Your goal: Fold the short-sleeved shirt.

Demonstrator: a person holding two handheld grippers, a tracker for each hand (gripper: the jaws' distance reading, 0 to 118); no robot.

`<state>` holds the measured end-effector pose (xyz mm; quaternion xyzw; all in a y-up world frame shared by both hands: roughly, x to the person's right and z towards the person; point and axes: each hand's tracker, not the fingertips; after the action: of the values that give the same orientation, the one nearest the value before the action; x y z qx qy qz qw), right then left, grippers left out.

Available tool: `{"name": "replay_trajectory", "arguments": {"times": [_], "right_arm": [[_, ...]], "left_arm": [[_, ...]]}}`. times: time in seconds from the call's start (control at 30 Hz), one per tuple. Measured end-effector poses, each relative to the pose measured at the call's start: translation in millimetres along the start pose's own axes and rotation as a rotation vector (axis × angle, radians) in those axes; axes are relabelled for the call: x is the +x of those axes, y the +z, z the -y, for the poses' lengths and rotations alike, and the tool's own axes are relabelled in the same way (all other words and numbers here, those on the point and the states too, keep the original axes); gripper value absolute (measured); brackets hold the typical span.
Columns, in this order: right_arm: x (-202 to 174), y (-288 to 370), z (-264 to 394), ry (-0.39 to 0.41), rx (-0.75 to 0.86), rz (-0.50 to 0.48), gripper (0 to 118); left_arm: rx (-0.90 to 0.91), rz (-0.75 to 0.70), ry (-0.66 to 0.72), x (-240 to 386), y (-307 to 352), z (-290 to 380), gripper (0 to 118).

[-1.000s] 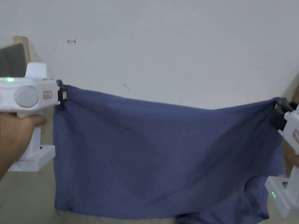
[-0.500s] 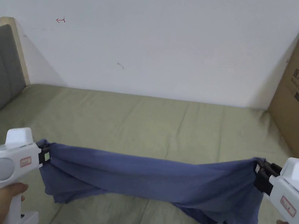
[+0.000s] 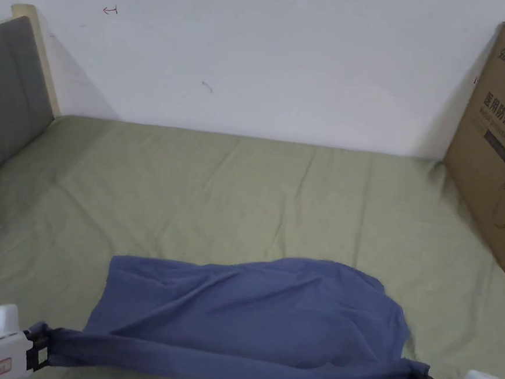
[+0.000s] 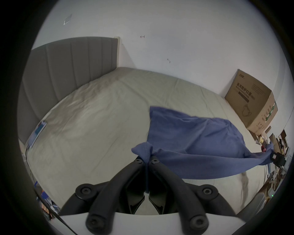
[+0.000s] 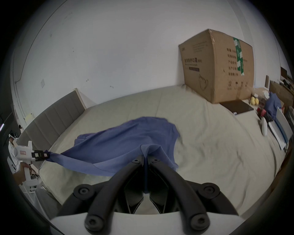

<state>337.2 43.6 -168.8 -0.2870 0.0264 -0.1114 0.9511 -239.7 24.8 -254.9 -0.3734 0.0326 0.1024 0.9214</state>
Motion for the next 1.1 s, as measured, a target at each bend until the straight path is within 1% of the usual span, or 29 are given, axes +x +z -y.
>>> {"name": "replay_trajectory", "arguments": {"times": [0.23,0.33,0.37,0.47,0.53,0.63,0.73,0.77,0.8,0.83,0.87,0.9,0.93,0.97,1.0,1.03,1.1], "right_arm": [[-8,40,47,-0.011,-0.078,0.012,1],[-11,44,66,-0.019,-0.121,0.032,1],[-3,40,77,-0.028,-0.132,0.035,1],[-3,38,94,-0.047,-0.166,0.049,1],[5,30,107,-0.053,-0.199,0.064,1],[9,11,118,-0.059,-0.278,0.113,1],[9,-11,124,-0.071,-0.379,0.172,1],[-3,-2,114,-0.071,-0.372,0.174,2],[-7,-2,113,-0.069,-0.374,0.18,2],[-11,-2,110,-0.062,-0.382,0.188,4],[-15,1,108,-0.056,-0.374,0.193,12],[-18,7,100,-0.033,-0.366,0.198,28],[-21,10,95,-0.016,-0.357,0.203,52],[-25,12,87,0.004,-0.345,0.208,84],[-29,15,76,0.019,-0.322,0.205,100],[-34,23,64,0.039,-0.283,0.21,104],[-48,37,36,0.062,-0.16,0.2,104]], "left_arm": [[-0.057,-0.021,-0.004,-29,4,59,0],[-0.082,-0.028,-0.014,-27,11,76,0],[-0.086,-0.03,-0.02,-27,13,82,0],[-0.104,-0.036,-0.022,-31,10,95,0],[-0.119,-0.049,-0.046,-32,6,101,0],[-0.139,-0.06,-0.065,-25,10,104,0],[-0.174,-0.084,-0.076,-23,-1,109,0],[-0.184,-0.107,-0.075,-21,-4,109,2],[-0.189,-0.113,-0.067,-19,-4,107,7],[-0.186,-0.13,-0.065,-17,-2,105,17],[-0.191,-0.151,-0.075,-14,-2,102,36],[-0.199,-0.184,-0.088,-12,0,99,58],[-0.197,-0.187,-0.09,-10,2,96,77],[-0.188,-0.179,-0.085,-8,8,90,92],[-0.153,-0.149,-0.07,-6,14,85,103],[-0.115,-0.126,-0.053,-4,21,79,104],[0.007,-0.079,-0.026,6,40,58,104]]}}
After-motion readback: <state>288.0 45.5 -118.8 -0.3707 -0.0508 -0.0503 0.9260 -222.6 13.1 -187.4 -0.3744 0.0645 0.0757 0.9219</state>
